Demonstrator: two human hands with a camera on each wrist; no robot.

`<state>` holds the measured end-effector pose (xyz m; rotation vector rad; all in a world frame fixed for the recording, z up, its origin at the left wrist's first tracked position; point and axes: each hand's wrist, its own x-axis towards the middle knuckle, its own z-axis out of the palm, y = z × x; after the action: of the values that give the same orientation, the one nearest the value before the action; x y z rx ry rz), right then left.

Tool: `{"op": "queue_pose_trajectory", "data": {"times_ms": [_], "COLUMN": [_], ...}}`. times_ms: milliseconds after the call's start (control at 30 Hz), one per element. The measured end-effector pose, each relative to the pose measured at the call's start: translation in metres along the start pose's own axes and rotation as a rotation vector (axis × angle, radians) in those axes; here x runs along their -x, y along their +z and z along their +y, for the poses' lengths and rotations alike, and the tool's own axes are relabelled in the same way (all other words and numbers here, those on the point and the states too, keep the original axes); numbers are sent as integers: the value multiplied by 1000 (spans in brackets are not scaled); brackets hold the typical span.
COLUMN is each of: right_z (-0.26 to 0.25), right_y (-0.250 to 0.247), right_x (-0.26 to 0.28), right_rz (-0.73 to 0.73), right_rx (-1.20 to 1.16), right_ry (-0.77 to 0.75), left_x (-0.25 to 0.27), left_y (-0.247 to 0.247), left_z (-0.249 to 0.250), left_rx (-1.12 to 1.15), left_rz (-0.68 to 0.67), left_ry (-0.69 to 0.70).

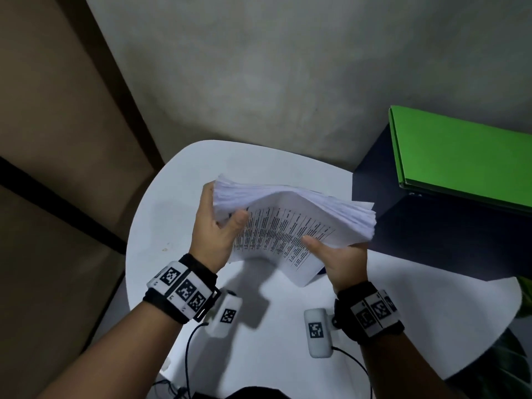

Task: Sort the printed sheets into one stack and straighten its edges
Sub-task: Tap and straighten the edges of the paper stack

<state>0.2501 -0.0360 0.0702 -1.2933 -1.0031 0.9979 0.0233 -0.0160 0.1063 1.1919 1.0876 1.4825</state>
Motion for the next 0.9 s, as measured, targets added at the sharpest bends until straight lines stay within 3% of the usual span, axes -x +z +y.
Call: {"op": "queue_pose_trajectory", "data": {"times_ms": [167,300,400,533,700,800,900], "right_z": [2,7,12,20,15,45,91], "right_y": [-1,1,0,7,4,-2,-6], "right_x": [-1,-1,-2,6,-11,-6,9], "right_rz": [26,45,85,66,38,-56,-164], "right_rx": [17,6,30,75,128,232,428], "right_ry": [48,76,40,121,90,215,365], "left_x": [-5,-2,-3,6,-17,-23,-10], "left_y": [-1,-8,-11,-9,-13,-18,-19], "left_z": [-13,-33,-40,-54,-48,-71,-112], "left_rx": [5,-163,-268,-283,-374,-486,-659], "left_rz": [-41,-74,-50,-23,26,-49,-88], "left_ry": [-21,-89,-35,-110,-163,-345,-694]}}
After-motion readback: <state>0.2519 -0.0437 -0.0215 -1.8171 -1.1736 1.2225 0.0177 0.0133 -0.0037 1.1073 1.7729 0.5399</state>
